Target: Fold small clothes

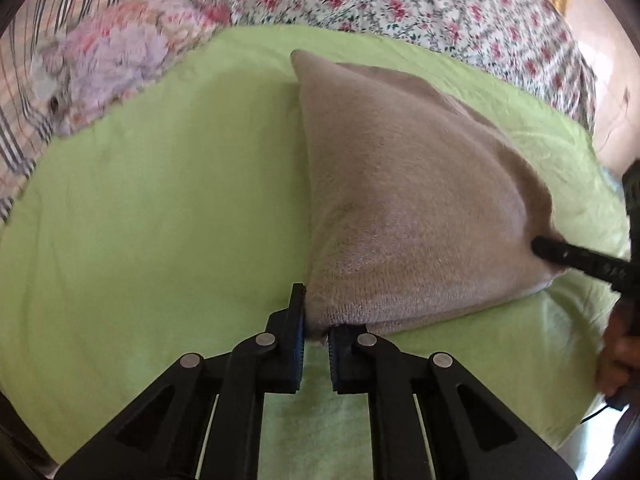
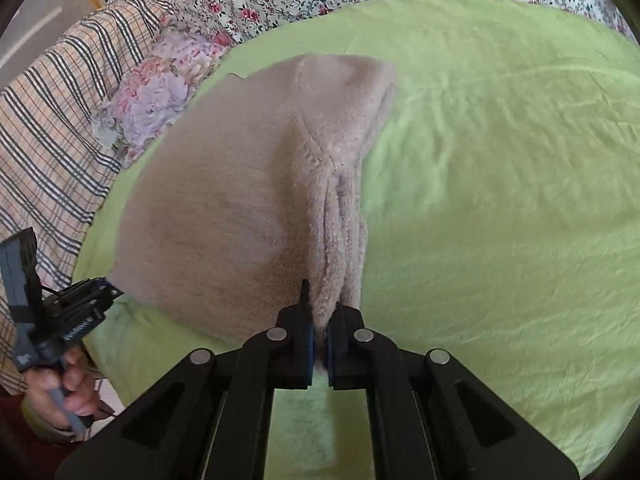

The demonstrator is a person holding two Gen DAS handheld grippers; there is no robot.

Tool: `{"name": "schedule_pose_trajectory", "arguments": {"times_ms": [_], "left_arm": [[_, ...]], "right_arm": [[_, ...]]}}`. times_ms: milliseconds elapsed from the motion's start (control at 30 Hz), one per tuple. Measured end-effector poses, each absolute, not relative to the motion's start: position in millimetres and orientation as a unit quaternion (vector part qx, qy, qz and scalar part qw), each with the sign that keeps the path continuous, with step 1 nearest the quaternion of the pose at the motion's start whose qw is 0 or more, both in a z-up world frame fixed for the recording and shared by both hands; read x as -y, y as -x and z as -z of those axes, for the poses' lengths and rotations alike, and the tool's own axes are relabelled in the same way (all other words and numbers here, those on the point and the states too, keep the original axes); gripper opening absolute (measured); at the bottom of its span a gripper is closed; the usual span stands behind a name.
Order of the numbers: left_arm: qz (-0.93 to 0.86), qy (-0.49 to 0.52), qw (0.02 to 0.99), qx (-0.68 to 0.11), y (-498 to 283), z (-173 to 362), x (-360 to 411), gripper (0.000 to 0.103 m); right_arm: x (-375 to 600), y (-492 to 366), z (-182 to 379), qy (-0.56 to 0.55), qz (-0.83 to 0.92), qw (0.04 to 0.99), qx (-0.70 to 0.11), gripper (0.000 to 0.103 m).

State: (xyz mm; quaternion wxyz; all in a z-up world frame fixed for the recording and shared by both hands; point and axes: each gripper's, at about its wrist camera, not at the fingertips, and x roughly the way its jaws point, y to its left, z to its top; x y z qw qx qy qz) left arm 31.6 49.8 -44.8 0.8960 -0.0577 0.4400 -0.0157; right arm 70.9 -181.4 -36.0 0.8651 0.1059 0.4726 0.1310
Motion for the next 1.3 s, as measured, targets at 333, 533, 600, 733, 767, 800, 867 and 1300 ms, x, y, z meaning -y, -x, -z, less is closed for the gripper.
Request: {"name": "schedule_pose_trajectory", "arguments": {"times_ms": [333,533,600,733,767,800,867,1300], "left_arm": [[0.024,0.086,0.890,-0.448,-31,47,-55,0.008],[0.038,0.075,0.892,-0.444,-27,46,-53,0.008],[0.048,0.076,0.891,-0.445,-23,45,-55,0.008],[0.081,0.075,0.892,-0.438,-8,33,-61,0.008],[0.087,0.074,0.894,-0.433,-3,29,-62,0.008],[0.093,0.074,0.896,-0.427,0,23,-65,0.008],[0.111,0.080,0.901,-0.411,6,10,-71,0.008],[0.199,0.120,0.902,-0.364,-85,-39,-70,0.009]], "right_arm": [[169,-58,35,-0.077,-0.112,0.870,-0.475,0.005],[174,-61,35,-0.079,-0.104,0.868,-0.479,0.005],[177,-62,35,-0.081,-0.104,0.866,-0.482,0.004],[179,-61,32,-0.091,-0.104,0.861,-0.489,0.004],[182,-61,31,-0.097,-0.104,0.859,-0.491,0.005],[186,-59,28,-0.103,-0.102,0.857,-0.495,0.006],[189,-55,25,-0.103,-0.087,0.855,-0.501,0.018],[191,-89,-52,-0.140,-0.122,0.898,-0.399,0.027]]}}
